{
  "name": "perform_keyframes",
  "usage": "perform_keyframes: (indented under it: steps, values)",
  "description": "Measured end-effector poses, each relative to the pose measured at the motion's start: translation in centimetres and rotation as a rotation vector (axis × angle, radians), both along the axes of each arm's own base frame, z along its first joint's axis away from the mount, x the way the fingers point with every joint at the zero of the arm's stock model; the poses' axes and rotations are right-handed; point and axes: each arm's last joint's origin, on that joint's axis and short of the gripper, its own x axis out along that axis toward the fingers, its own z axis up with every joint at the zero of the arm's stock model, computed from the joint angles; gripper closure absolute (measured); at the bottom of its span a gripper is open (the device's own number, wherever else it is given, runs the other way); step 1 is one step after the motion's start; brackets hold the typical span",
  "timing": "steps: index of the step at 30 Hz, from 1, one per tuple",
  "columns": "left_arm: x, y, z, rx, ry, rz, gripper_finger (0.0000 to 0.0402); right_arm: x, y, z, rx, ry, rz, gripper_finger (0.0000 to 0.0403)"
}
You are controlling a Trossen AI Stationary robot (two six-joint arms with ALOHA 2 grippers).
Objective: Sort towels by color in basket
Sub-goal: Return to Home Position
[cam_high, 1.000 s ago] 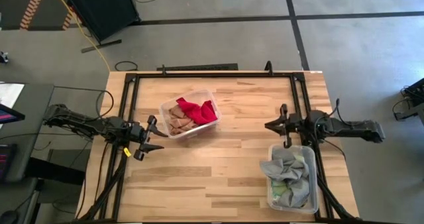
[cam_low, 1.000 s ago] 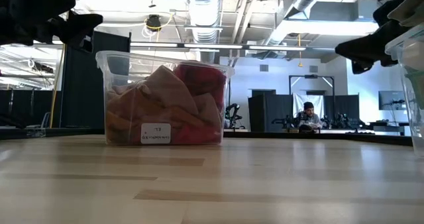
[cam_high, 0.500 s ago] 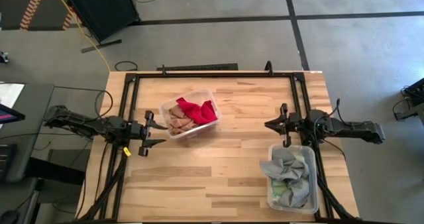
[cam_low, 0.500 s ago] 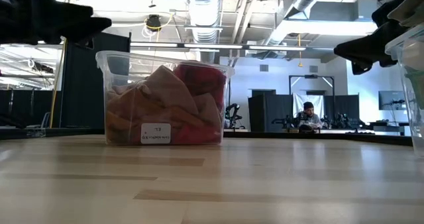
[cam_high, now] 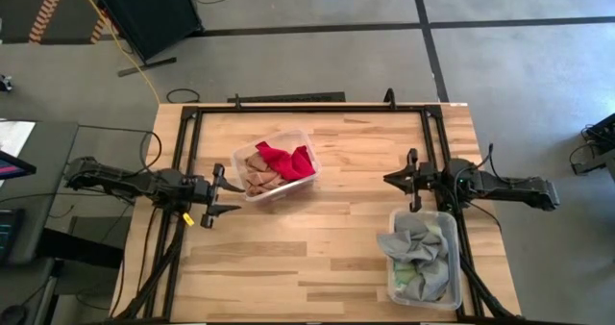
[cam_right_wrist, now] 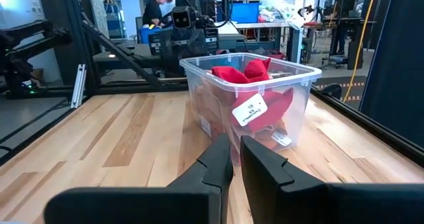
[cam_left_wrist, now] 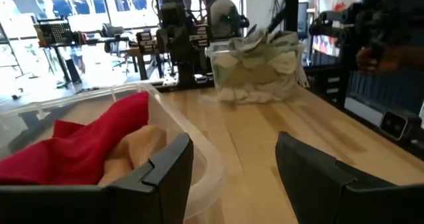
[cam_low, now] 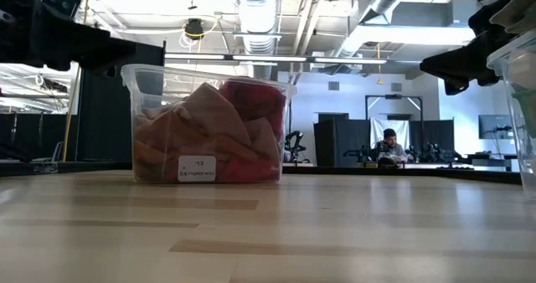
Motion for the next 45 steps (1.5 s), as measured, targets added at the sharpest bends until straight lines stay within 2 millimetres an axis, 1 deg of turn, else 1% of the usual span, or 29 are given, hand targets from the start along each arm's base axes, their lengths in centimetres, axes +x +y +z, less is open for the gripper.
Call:
perform_keyframes:
  steps: [8, 45]
  values:
    - [0.00, 0.01, -0.07, 0.062, 0.002, 0.001, 0.0196, 0.00, 0.00, 0.00, 0.000, 0.000, 0.000, 0.0337]
    - [0.00, 0.01, -0.09, 0.061, 0.004, 0.003, 0.0196, 0.00, 0.00, -0.03, 0.000, 0.001, -0.002, 0.0337]
